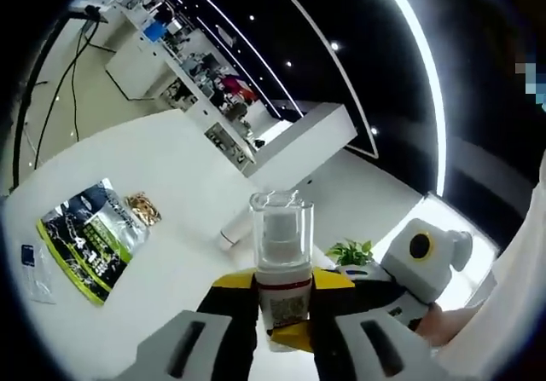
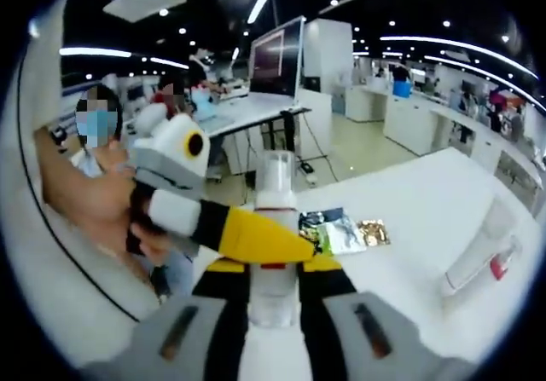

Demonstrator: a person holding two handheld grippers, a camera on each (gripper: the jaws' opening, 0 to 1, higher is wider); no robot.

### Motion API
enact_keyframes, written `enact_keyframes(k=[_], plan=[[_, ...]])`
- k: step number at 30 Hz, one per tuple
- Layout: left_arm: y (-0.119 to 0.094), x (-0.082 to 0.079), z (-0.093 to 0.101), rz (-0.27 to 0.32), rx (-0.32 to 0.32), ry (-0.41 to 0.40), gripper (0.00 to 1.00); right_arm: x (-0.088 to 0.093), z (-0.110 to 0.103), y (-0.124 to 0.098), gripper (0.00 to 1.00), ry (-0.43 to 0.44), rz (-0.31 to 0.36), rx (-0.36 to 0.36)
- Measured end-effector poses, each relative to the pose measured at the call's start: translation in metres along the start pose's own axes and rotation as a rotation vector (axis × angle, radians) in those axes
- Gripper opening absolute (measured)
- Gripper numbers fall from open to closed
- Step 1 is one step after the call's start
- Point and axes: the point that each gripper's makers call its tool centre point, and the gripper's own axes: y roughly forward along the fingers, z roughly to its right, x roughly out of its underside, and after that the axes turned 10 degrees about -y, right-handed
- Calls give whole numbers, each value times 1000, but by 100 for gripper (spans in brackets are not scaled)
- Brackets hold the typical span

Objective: Arrange the skincare products in the storage area until every visible bottle or jar stands upright without overlapping.

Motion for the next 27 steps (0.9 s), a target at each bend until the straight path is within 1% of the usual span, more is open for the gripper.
enact_keyframes(k=[1,4,5,6,7,8,10,11,12,13,15,16,17,18,19,20,22,25,27], plan=[[-1,0,0,-10,1,19,22,0,-1,0,21,-1,-2,-6],[-3,-2,-2,-41,16,58,22,0,-3,-2,30,-24,-8,-34],[-4,-2,-4,-56,24,74,22,0,-3,-2,30,-25,-10,-39],[-6,1,-6,-83,31,110,22,3,-6,-5,30,-42,-14,-80],[-7,3,-9,-108,29,141,22,5,-8,-8,30,-48,-20,-97],[-8,5,-13,-131,24,170,22,6,-9,-14,30,-74,-22,-122],[-10,7,-18,-164,18,211,22,5,-10,-22,31,-86,-15,-148],[-11,8,-19,-174,18,228,22,4,-11,-26,32,-75,-8,-160],[-11,7,-22,-189,6,282,22,-3,-13,-31,34,-20,26,-185],[-12,8,-26,-214,-11,347,22,-9,-9,-34,35,-10,36,-180],[-13,11,-29,-240,-18,397,22,-15,-5,-36,35,-31,35,-168],[-14,14,-31,-268,-11,462,22,-17,-4,-36,35,-46,27,-166],[-13,16,-28,-275,8,467,22,-21,-3,-35,35,-55,21,-167],[-12,19,-25,-293,31,506,22,-25,-2,-33,35,-61,18,-169],[-12,20,-24,-304,38,525,22,-26,-2,-33,35,-64,18,-171],[-12,24,-21,-325,55,569,22,-29,-3,-32,35,-74,24,-178],[-11,31,-11,-365,114,639,22,-32,-5,-29,35,-100,15,-203],[-12,37,-5,-415,155,704,22,-27,-11,-28,35,-125,-14,-240],[-12,38,-4,-424,164,722,22,-28,-14,-29,34,-123,-13,-248]])
